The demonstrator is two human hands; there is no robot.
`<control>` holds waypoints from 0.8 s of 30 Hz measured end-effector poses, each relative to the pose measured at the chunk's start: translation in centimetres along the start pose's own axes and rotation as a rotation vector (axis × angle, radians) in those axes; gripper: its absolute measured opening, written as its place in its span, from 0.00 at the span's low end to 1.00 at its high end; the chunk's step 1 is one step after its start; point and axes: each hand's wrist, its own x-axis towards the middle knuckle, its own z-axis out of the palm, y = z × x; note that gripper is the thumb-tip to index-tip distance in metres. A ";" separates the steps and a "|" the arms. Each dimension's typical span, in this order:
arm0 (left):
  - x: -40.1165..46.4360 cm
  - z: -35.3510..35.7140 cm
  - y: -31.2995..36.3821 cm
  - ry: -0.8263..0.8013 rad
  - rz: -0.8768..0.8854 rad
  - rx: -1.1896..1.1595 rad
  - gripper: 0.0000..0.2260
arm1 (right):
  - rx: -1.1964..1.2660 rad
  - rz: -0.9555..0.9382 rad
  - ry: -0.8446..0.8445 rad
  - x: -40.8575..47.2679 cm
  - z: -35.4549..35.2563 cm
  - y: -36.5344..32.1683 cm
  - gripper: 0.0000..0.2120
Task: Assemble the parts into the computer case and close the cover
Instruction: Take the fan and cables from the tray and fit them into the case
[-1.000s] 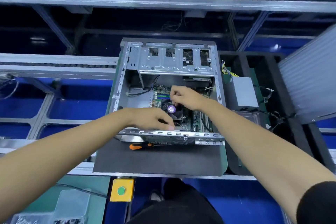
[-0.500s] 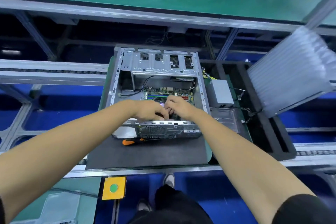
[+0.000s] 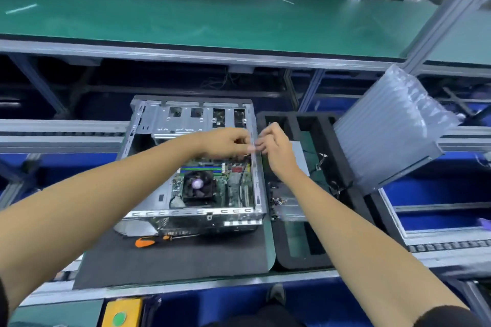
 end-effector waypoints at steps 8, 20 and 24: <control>17.2 9.2 7.6 0.128 -0.327 0.152 0.18 | -0.190 0.494 0.055 2.0 -14.7 11.3 0.08; 24.4 18.7 7.2 0.384 -0.951 -0.098 0.51 | -0.651 0.358 -0.350 1.9 -19.4 16.6 0.19; 24.5 17.7 6.8 0.477 -0.909 -0.055 0.46 | -0.617 0.325 -0.364 2.3 -19.7 16.2 0.17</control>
